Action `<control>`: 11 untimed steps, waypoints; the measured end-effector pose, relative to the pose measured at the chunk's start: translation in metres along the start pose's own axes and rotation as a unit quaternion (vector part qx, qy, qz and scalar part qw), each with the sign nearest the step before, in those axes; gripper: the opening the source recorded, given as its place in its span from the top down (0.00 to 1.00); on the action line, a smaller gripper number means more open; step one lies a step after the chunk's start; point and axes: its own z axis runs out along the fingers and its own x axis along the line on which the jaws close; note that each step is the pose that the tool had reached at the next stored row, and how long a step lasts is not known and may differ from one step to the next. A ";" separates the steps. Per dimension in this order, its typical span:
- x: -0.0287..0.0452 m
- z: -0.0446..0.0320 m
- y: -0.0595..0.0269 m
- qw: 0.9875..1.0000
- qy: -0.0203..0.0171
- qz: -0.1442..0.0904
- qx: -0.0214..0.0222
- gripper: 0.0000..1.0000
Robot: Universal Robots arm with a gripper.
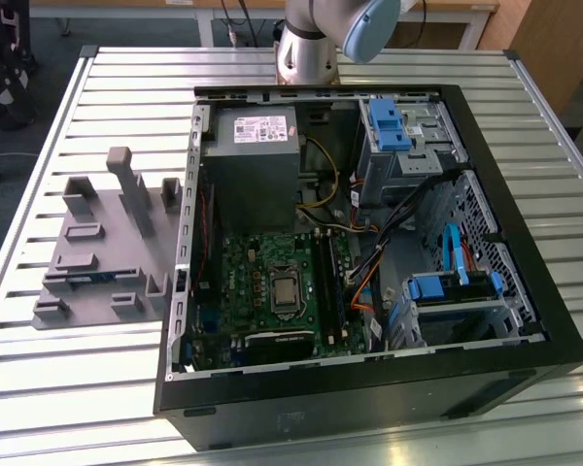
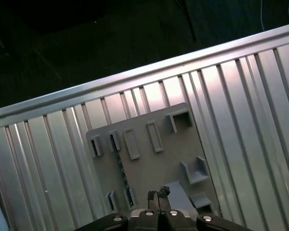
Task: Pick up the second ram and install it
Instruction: 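Pick up the second ram and move it above second insertion slot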
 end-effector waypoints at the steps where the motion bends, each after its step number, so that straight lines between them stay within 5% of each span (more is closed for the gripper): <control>1: 0.0002 0.0004 0.0000 1.000 0.000 -0.005 0.000 0.89; 6: 0.0011 0.0028 -0.0003 0.999 0.000 -0.035 0.000 0.89; 11: 0.0029 0.0034 -0.0005 0.999 0.000 -0.040 0.000 0.83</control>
